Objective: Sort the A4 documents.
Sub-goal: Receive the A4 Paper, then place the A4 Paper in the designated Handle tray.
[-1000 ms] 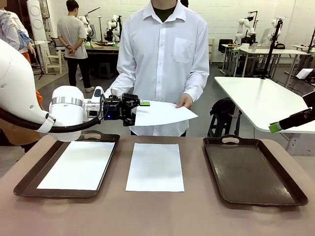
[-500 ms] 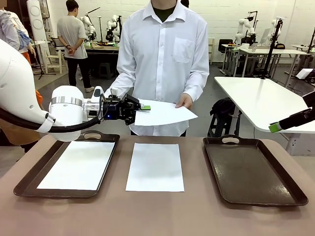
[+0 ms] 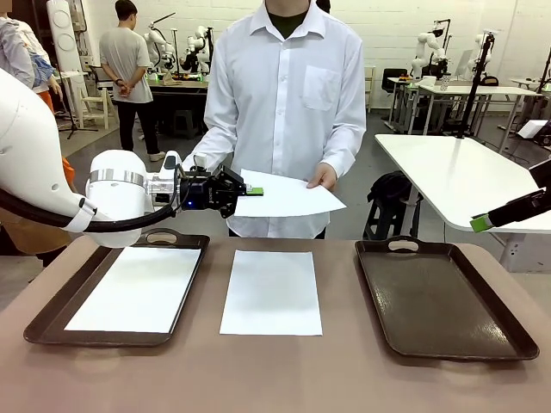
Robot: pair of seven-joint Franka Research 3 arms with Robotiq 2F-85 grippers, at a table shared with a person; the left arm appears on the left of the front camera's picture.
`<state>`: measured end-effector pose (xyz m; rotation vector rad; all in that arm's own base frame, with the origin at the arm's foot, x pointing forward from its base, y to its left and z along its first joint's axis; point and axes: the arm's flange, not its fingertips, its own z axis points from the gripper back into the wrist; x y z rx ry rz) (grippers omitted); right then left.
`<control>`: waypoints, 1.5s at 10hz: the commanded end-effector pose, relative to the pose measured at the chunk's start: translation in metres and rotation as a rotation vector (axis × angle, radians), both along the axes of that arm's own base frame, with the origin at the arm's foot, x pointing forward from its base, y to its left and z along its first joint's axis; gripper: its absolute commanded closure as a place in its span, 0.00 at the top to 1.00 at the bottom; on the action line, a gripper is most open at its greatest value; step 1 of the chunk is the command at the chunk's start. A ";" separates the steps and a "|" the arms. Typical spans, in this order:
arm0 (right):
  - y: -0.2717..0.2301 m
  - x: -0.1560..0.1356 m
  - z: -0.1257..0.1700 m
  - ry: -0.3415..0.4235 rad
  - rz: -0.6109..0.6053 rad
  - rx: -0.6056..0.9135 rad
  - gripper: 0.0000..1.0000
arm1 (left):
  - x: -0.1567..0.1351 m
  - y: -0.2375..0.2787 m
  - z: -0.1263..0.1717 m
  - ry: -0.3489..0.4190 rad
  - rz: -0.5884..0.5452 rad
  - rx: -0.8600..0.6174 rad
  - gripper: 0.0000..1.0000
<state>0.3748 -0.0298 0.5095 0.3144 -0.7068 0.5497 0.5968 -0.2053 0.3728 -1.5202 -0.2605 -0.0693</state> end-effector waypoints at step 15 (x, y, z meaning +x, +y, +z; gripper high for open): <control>-0.001 0.002 -0.002 -0.003 0.012 0.016 1.00 | -0.001 -0.001 0.000 -0.005 -0.006 -0.002 0.00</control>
